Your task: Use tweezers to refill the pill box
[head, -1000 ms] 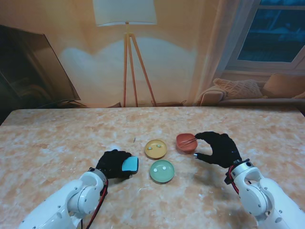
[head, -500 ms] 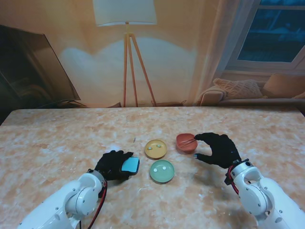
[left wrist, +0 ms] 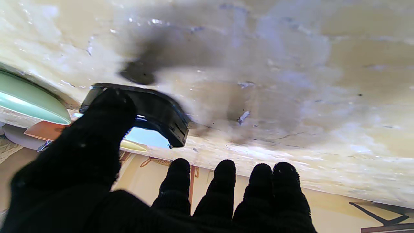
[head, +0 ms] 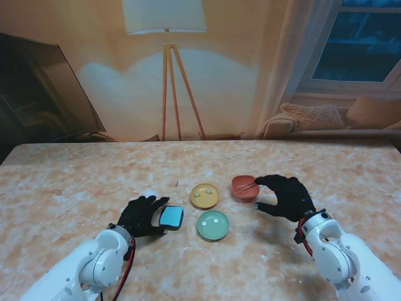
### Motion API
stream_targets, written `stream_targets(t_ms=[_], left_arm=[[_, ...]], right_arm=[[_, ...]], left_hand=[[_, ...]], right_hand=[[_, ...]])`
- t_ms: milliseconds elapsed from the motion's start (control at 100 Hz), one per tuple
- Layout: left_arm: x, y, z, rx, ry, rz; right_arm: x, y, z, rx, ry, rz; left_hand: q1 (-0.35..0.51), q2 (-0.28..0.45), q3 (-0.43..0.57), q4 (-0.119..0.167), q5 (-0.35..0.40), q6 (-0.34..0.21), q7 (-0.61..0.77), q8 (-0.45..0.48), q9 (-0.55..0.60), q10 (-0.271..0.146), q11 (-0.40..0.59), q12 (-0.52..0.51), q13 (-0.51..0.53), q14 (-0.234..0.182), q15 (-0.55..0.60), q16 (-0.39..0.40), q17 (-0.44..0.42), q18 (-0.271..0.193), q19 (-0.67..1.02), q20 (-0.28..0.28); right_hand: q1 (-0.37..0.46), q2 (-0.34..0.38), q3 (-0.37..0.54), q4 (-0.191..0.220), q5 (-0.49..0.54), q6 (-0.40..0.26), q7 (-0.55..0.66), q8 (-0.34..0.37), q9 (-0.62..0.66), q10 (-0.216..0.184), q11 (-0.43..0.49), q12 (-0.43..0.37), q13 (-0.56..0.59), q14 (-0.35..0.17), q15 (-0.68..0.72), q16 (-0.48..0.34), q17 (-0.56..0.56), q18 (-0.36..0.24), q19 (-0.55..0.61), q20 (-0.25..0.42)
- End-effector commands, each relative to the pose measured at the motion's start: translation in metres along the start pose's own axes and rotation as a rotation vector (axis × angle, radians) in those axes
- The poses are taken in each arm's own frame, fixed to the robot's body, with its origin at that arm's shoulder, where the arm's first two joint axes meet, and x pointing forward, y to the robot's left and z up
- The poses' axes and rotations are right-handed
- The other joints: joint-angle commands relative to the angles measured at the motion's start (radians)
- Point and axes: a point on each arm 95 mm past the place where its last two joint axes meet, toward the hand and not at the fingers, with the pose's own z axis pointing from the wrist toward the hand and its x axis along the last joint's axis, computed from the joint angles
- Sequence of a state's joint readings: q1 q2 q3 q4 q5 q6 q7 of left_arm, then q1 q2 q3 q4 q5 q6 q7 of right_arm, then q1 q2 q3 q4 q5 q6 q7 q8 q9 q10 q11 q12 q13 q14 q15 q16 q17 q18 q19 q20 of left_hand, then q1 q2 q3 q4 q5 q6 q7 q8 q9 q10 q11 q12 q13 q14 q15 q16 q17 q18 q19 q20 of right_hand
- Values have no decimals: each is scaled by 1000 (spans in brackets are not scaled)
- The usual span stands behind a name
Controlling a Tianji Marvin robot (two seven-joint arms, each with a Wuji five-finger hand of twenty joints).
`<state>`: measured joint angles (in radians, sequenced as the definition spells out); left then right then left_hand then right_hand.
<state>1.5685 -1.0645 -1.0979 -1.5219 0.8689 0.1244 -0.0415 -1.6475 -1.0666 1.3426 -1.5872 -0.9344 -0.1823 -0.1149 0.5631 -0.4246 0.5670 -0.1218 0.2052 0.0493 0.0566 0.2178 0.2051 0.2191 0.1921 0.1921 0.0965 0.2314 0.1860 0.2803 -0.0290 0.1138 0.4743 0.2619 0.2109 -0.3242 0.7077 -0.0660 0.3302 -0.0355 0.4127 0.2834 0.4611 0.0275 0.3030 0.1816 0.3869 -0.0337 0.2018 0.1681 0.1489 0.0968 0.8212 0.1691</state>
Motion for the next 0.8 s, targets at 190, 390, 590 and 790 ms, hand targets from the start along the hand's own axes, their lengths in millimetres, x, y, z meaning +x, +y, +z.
stream_targets(t_ms=[190,390,590,790], left_arm=[[-2,13,2,1,3,-22],[-2,16,4,13,2,-31],[-2,19,5,36,0,-43],[-1,20,4,32,-3,-48]], right_arm=[[4,-4,-1,18,4,1],[4,-4,-2,18,0,-4],[6,-5,-1,15,2,-5],[11,-5,1,4,6,-9]], left_hand=[[-14,-23,34,16,43,-11,35,10,8,-20,46,21,6,0,-8,-15,2,-6,5,-8],[-5,-24,48,15,113,-17,92,47,36,-28,68,35,19,-5,-3,-9,7,-9,20,0],[12,-16,53,14,164,-48,179,129,69,-41,89,51,34,-11,5,-2,10,-13,44,12],[54,13,20,20,192,-103,282,213,90,-49,95,56,34,-12,3,0,6,-16,43,11]], right_hand=[[0,-32,6,8,-16,-4,2,-8,-14,-15,-6,19,-14,-16,-15,4,-12,-22,-5,7],[1,-36,10,8,-12,-5,3,-7,-11,-17,-4,20,-11,-17,-14,5,-9,-21,-5,7],[5,-42,22,9,8,-7,15,-1,11,-19,7,24,9,-16,-6,8,1,-19,1,10],[10,-34,38,6,82,-11,57,27,107,-14,64,51,121,2,88,58,102,-17,149,84]])
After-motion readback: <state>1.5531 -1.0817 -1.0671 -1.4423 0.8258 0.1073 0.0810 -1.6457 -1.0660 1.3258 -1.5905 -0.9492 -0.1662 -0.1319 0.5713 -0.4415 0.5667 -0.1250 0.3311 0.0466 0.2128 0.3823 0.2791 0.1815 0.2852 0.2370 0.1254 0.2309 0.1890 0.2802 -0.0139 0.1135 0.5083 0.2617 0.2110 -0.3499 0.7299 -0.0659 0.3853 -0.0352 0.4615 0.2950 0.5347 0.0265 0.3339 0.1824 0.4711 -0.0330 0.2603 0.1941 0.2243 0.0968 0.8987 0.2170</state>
